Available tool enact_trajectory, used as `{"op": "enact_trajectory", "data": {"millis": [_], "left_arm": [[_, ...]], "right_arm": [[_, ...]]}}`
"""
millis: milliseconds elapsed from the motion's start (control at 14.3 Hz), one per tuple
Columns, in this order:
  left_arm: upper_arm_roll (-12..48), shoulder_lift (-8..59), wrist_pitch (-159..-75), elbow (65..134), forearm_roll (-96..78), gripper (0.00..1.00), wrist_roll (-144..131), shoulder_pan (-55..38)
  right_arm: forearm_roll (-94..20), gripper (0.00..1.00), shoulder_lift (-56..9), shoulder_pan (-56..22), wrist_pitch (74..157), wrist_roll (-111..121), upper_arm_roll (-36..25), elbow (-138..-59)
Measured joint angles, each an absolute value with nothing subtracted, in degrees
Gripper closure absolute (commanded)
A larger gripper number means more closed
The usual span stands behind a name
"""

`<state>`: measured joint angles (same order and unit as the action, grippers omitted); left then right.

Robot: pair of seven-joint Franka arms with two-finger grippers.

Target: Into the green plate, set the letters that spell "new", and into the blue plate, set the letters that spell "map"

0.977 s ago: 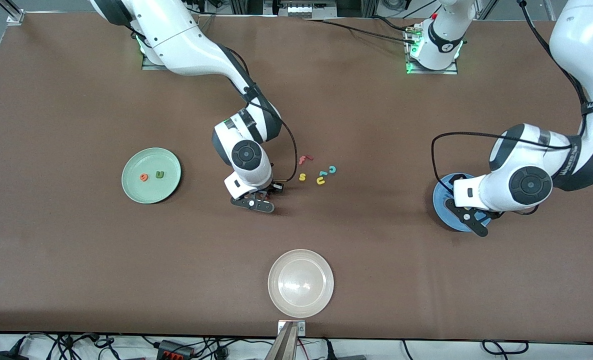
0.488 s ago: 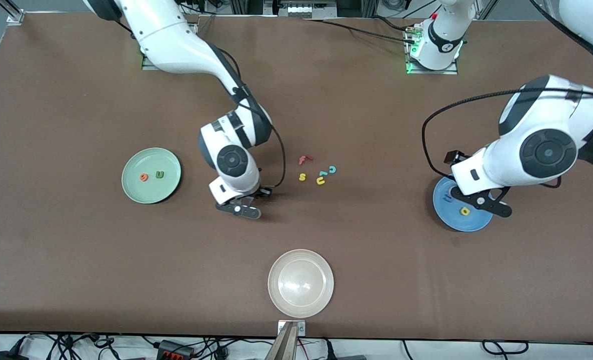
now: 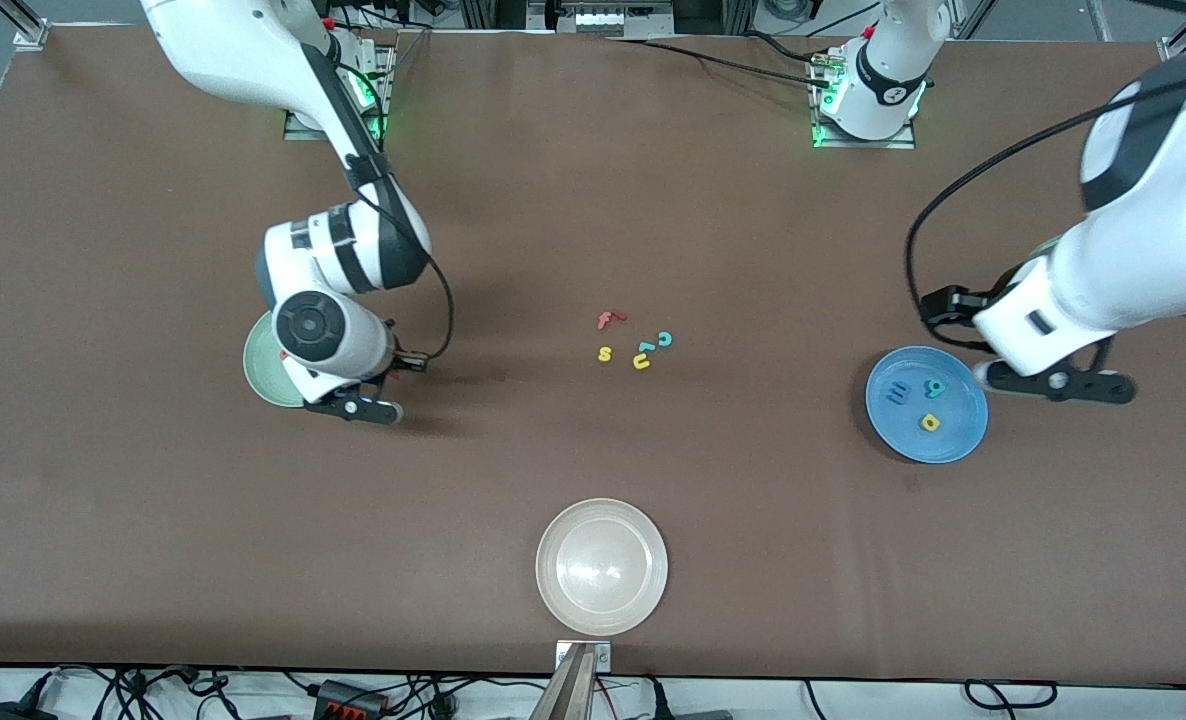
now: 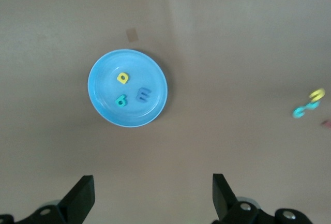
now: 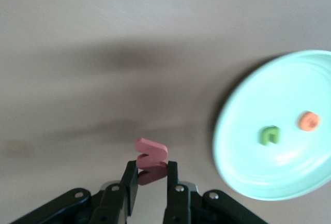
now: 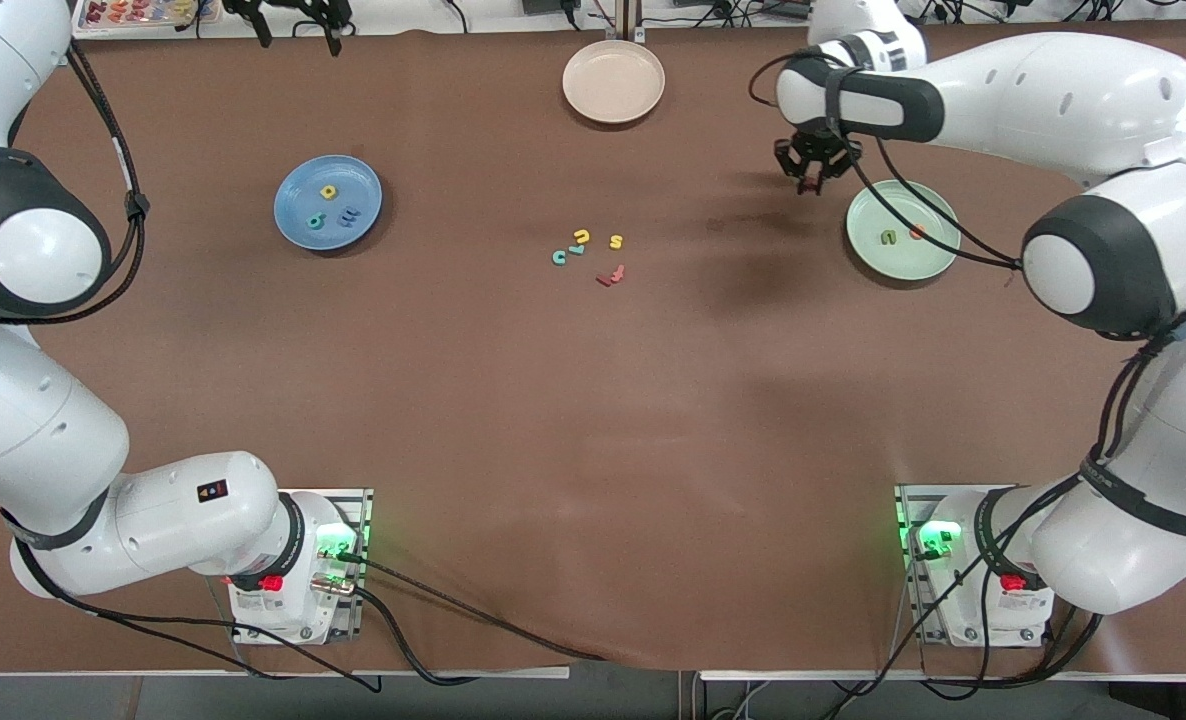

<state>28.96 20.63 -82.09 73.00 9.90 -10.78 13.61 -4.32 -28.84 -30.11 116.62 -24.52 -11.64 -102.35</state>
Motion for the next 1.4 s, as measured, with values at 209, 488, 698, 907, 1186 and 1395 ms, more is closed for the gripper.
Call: {"op": "enact_trajectory", "data": {"millis": [209,488,698,907,1186,1395], "left_arm": [[10.9,11.4,-89.7,80.5,1.6,0.00,-10.5,3.9],[0.9,1.5,-102.2,94.6,0.1,0.00,-9.6,-4.1],[0.1,-1.9,-103.6,99.8,0.1,0.00,-5.5,-6.6],[-0.7,-1.7,-102.4,100.6,0.1,0.00,-2.9,-6.3],[-1.1,-1.3,-101.4,100.6,0.1,0.00,-4.8,-5.4],[-1.0,-1.3,-101.4,100.6,0.1,0.00,-4.8,-4.9]], "right_arm": [[-4.3,0.94,-24.9,-28.9,117.6,-18.5,-15.0,-110.4],[-4.3,0.93,-23.5,-26.3,119.8,-15.5,-15.3,-115.6],[-4.3,0.93,-24.0,-26.4,124.6,-15.5,-15.1,-118.9],[-4.3,0.01,-25.0,-26.3,125.8,-15.4,-15.1,-119.5],[-4.3,0.00,-24.9,-25.7,125.7,-15.4,-15.1,-118.5],[-4.3,0.00,-23.3,-25.6,117.5,-15.4,-15.3,-113.2]]}}
